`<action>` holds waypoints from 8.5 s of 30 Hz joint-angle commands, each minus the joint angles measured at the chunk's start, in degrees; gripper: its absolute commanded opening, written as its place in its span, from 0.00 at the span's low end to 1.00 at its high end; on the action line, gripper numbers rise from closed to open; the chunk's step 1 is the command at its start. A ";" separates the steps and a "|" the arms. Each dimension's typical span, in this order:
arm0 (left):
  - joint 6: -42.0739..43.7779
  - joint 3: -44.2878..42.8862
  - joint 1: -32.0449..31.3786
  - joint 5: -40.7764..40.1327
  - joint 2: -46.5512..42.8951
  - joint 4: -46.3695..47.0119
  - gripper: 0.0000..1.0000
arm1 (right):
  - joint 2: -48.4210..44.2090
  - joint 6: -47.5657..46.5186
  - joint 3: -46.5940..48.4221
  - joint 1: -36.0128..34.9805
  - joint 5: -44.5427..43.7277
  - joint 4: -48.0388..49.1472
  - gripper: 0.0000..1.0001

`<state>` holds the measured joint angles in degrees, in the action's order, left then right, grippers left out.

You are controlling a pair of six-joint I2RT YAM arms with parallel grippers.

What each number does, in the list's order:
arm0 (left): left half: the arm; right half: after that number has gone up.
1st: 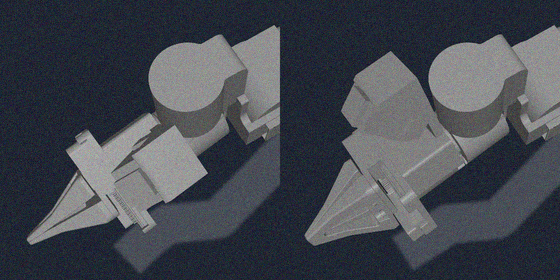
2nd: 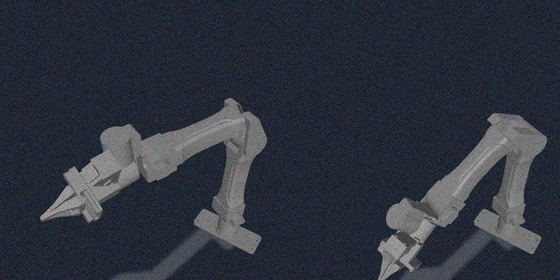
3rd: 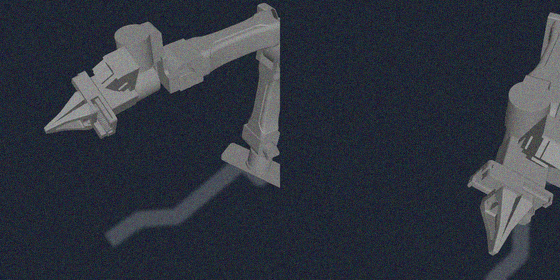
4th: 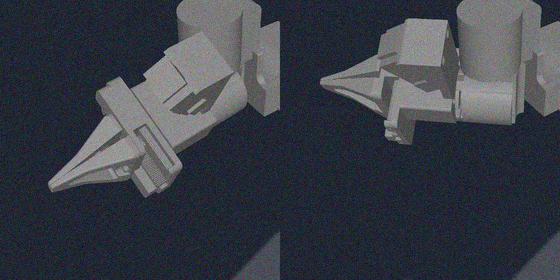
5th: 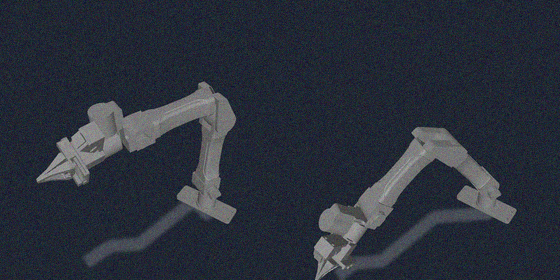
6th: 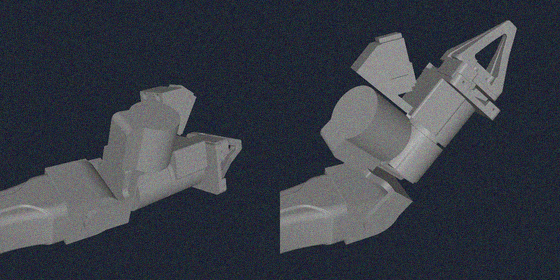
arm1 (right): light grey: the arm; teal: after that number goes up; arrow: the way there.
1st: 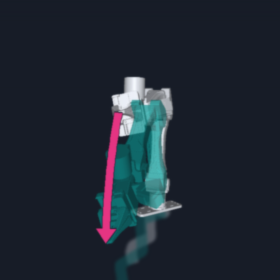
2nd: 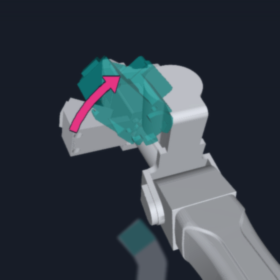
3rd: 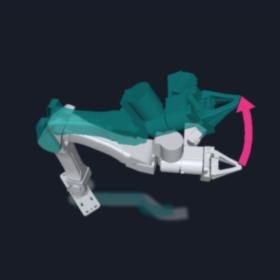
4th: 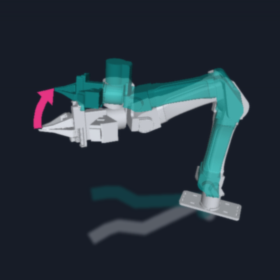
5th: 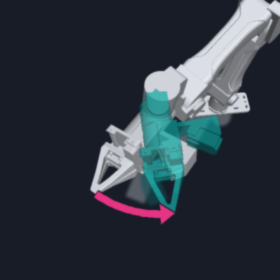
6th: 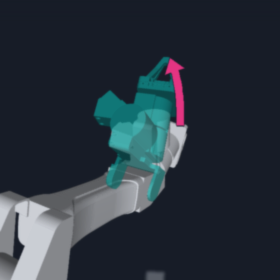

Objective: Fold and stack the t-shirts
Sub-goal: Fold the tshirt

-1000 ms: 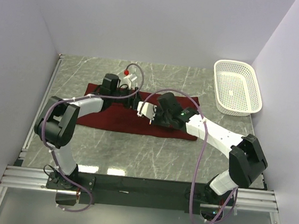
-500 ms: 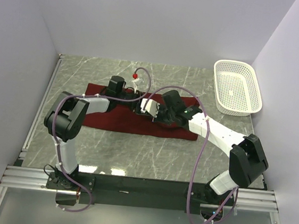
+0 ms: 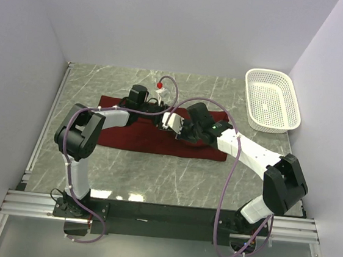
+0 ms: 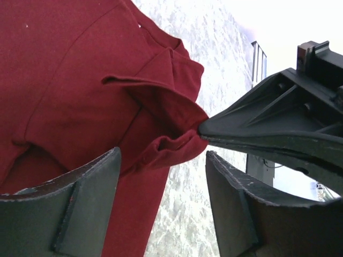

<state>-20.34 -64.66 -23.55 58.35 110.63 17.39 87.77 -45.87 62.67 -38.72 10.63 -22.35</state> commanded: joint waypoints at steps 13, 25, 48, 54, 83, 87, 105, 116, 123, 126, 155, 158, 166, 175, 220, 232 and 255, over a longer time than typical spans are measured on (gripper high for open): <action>3.90 -4.85 -0.97 3.53 1.60 -2.61 0.47 | -0.41 1.66 3.51 1.28 0.53 0.73 0.00; 5.56 -3.54 -1.06 0.98 -0.41 -3.93 0.09 | 1.53 4.20 5.35 3.30 0.27 0.03 0.07; 15.60 7.00 -6.68 -13.43 -15.17 -8.26 0.01 | 4.77 0.23 14.13 15.78 25.23 -11.05 0.55; 12.61 14.12 -8.53 -19.84 -20.10 -4.73 0.01 | 14.35 16.93 22.40 16.92 25.05 -14.48 0.50; 9.79 20.19 -16.88 -32.33 -20.10 -5.61 0.01 | 25.00 35.50 24.69 8.05 10.82 -20.71 0.57; 9.09 21.07 -17.32 -33.30 -20.63 -5.70 0.01 | 25.35 35.06 23.37 6.64 9.41 -20.72 0.55; 8.47 21.69 -18.90 -34.62 -18.96 -6.14 0.01 | 28.07 36.02 24.69 4.53 9.67 -21.59 0.51; 8.65 21.33 -18.90 -35.06 -18.70 -6.40 0.01 | 25.97 34.97 24.77 4.70 10.37 -22.21 0.07; 9.09 21.60 -18.90 -35.93 -19.31 -6.93 0.01 | 19.64 34.80 23.82 9.53 13.18 -21.25 0.00; 9.18 21.51 -18.90 -36.11 -19.22 -7.02 0.01 | 16.48 34.27 21.71 10.59 14.94 -21.07 0.00; 8.38 21.86 -18.90 -35.67 -18.70 -6.05 0.01 | 25.61 38.66 22.32 1.72 5.81 -25.02 0.41; 8.21 21.95 -18.90 -35.76 -18.35 -6.05 0.01 | 25.79 38.75 20.83 1.45 4.48 -24.50 0.36; 7.68 22.83 -18.90 -36.02 -18.96 -5.70 0.01 | 24.13 38.84 19.68 3.03 6.24 -22.56 0.01; 7.95 23.18 -18.90 -36.99 -19.05 -6.31 0.01 | 15.16 38.40 14.50 7.25 10.28 -21.68 0.00; 8.91 20.72 -18.90 -36.99 -18.08 -7.81 0.01 | 24.73 15.36 25.04 15.52 17.23 -31.54 0.53; 9.00 19.84 -18.90 -36.90 -17.73 -8.07 0.01 | 27.19 15.11 22.23 15.34 19.07 -31.62 0.53; 8.82 20.10 -18.90 -36.81 -17.82 -8.07 0.01 | 26.32 13.70 22.58 14.29 22.85 -32.06 0.03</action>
<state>-11.73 -42.83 -42.24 21.08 92.75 8.58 115.02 -31.57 84.62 -24.01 32.10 -53.95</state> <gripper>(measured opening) 0.034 0.067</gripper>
